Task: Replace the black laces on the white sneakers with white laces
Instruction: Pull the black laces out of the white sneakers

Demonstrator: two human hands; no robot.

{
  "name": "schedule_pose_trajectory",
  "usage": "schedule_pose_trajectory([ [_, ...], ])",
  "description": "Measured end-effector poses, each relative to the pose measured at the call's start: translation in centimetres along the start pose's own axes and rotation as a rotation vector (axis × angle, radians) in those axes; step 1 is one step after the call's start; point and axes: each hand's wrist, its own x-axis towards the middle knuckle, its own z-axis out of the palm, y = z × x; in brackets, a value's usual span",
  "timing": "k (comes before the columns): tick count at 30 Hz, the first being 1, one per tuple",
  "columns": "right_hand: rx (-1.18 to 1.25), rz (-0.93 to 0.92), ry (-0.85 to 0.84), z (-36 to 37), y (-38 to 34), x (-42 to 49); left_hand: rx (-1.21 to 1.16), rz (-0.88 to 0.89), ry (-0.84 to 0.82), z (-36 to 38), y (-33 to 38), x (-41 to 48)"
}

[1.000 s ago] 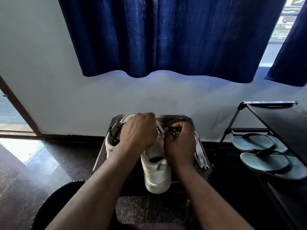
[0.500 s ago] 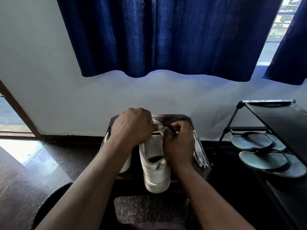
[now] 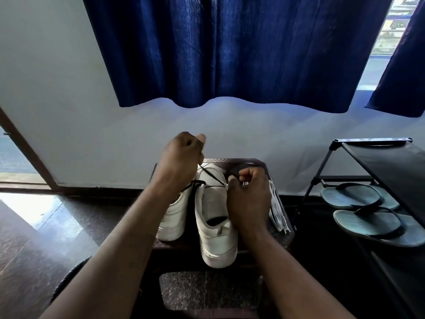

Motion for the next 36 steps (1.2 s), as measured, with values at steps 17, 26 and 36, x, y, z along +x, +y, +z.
schedule_pose_trajectory([
  [17, -0.01, 0.016, -0.024, -0.1, -0.1, 0.1, 0.232, 0.034, -0.05, 1.0, -1.1, 0.1],
  [26, -0.015, -0.002, -0.01, -0.1, 0.0, 0.0, 0.325, 0.08, 0.059, -0.3, -0.8, 0.6],
  [36, -0.155, -0.286, -0.44, -0.4, -1.0, 2.3, -0.364, 0.135, -0.102, 0.6, 0.4, -0.4],
])
